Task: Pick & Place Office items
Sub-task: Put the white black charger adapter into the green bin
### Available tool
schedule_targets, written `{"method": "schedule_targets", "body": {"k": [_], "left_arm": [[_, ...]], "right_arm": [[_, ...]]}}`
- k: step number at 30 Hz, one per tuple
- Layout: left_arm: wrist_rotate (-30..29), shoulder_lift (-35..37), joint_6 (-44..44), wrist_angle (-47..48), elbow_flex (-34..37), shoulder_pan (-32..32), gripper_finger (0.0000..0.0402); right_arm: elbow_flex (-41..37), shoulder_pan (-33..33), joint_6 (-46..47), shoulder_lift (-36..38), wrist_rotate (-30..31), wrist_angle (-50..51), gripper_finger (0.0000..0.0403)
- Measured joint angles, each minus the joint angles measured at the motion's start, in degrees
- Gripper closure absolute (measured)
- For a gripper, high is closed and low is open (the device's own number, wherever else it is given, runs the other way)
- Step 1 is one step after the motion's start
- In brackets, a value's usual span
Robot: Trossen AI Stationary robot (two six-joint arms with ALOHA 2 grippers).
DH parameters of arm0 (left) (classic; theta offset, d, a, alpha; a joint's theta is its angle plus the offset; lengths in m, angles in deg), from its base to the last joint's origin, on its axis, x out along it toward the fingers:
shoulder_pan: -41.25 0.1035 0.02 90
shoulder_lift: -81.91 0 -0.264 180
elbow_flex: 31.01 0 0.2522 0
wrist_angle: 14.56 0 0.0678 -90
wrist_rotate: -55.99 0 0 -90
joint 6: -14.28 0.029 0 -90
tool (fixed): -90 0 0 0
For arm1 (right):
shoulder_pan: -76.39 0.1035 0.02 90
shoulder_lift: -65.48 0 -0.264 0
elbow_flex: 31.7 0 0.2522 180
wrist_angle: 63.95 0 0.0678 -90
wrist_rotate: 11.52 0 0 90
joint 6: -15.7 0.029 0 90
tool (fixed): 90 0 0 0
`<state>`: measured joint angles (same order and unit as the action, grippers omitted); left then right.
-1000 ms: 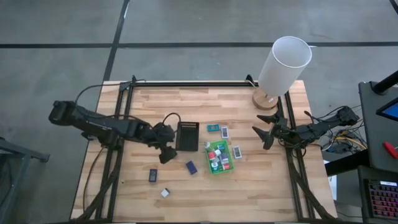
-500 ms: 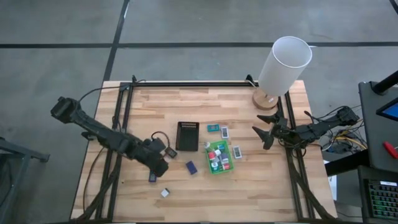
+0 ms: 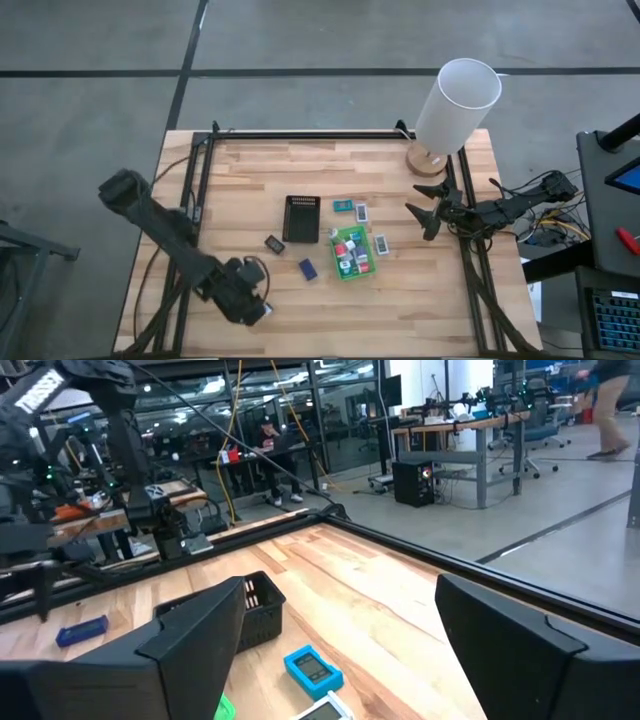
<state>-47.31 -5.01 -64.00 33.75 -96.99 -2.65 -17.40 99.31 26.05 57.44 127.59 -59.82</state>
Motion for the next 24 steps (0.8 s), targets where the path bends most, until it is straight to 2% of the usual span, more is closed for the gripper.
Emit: {"method": "schedule_targets", "body": {"k": [11, 24], "left_arm": [[0.0, -10.2, -0.2, -0.1, -7.2, -3.7, 0.0152], [-1.0, -13.8, -0.6, -0.2, -7.6, -3.6, 0.0152]], "right_arm": [[0.0, 0.0, 0.0, 0.0, 0.0, 0.0, 0.0079], [0.0, 0.0, 0.0, 0.0, 0.0, 0.0, 0.0085]]}}
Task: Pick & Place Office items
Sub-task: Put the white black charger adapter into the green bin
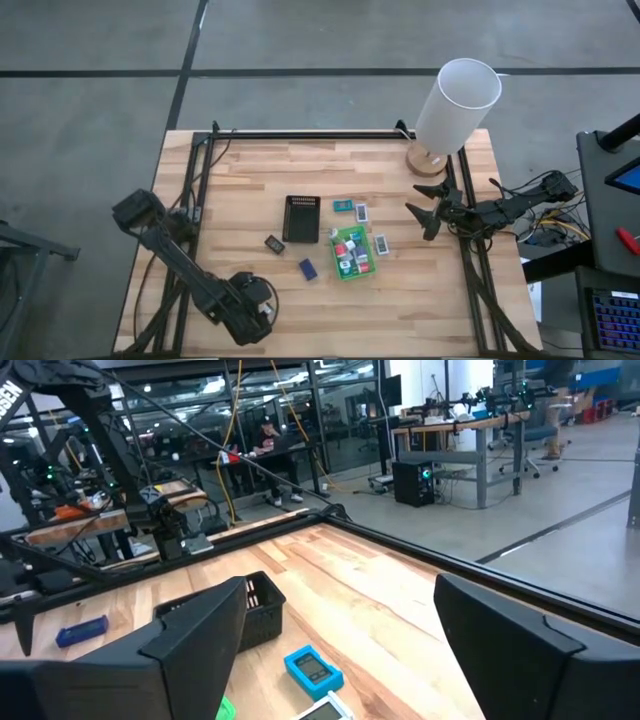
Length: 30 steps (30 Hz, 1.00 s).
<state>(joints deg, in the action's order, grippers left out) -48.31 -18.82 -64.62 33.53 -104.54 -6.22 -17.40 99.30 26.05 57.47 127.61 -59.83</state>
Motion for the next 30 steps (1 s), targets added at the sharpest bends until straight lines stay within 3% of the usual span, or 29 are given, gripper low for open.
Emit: {"method": "schedule_targets", "body": {"k": [21, 30], "left_arm": [[-0.5, -2.8, -0.1, 0.0, 0.2, 1.5, 0.0154], [-0.1, -2.8, -2.8, -1.5, 2.0, 1.5, 0.0197]], "right_arm": [[0.0, 0.0, 0.0, 0.0, 0.0, 0.0, 0.0079], [0.0, 0.0, 0.0, 0.0, 0.0, 0.0, 0.0083]]}}
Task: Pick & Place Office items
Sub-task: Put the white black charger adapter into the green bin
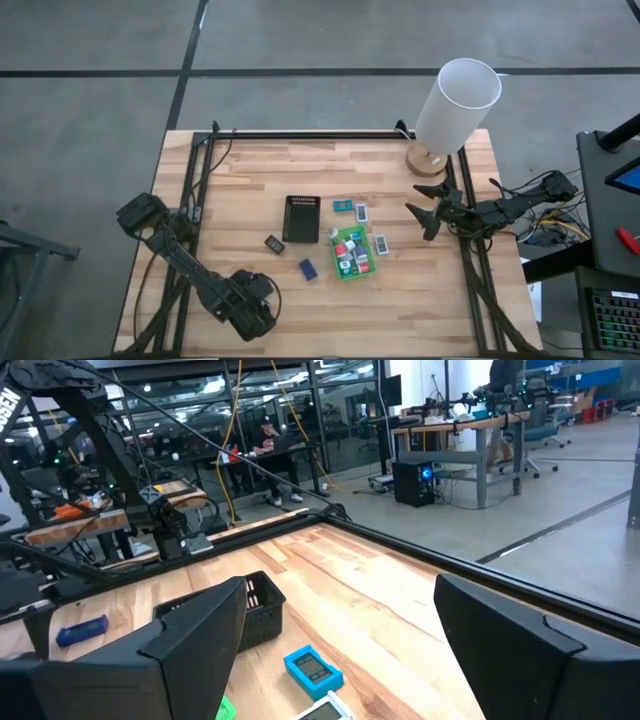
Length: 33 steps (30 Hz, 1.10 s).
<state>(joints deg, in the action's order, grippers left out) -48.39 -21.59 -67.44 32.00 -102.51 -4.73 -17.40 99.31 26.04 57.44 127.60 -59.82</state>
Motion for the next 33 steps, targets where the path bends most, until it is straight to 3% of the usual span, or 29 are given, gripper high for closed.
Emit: {"method": "schedule_targets", "body": {"k": [10, 18, 27, 33], "left_arm": [[0.1, 0.0, -0.2, -0.2, 0.0, 0.0, 0.0268], [0.2, 0.0, -0.2, -0.4, 0.0, 0.0, 0.0244], [-0.1, 0.1, -0.2, -0.8, 0.0, 0.6, 0.0261], [-2.2, 1.6, 1.1, -1.7, 0.0, 1.4, 0.0246]], "right_arm": [[0.0, 0.0, 0.0, 0.0, 0.0, 0.0, 0.0077], [0.0, 0.0, 0.0, 0.0, 0.0, 0.0, 0.0085], [0.0, 0.0, 0.0, 0.0, 0.0, 0.0, 0.0076], [0.0, 0.0, 0.0, 0.0, 0.0, 0.0, 0.0081]]}}
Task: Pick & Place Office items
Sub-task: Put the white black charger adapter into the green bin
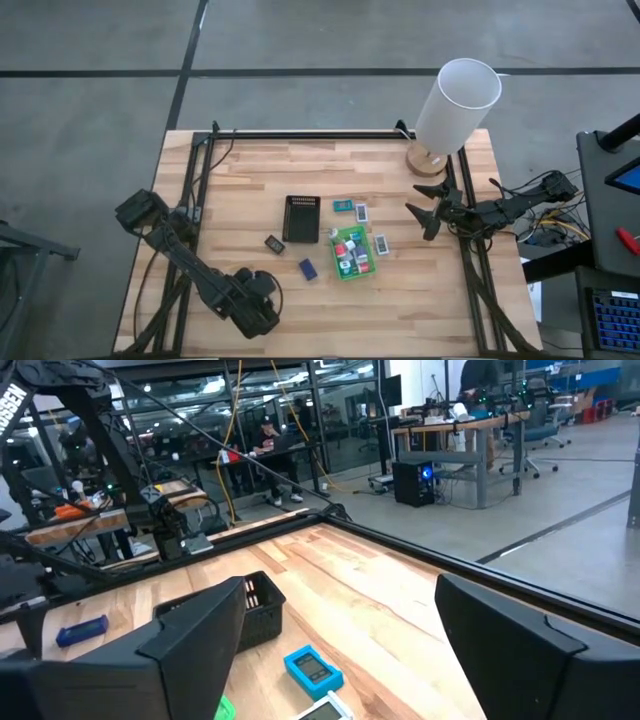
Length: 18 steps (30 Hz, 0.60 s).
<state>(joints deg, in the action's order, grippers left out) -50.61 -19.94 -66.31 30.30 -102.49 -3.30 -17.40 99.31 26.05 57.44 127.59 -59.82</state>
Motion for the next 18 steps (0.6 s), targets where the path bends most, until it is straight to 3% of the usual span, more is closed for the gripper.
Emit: {"method": "schedule_targets", "body": {"k": [8, 18], "left_arm": [[-7.4, 3.8, 4.2, -0.4, 0.0, 1.4, 0.0253], [-12.1, 7.6, 17.2, -1.4, -0.2, 6.7, 0.0250]], "right_arm": [[0.0, 0.0, 0.0, 0.0, 0.0, 0.0, 0.0082], [0.0, 0.0, 0.0, 0.0, 0.0, 0.0, 0.0078]]}}
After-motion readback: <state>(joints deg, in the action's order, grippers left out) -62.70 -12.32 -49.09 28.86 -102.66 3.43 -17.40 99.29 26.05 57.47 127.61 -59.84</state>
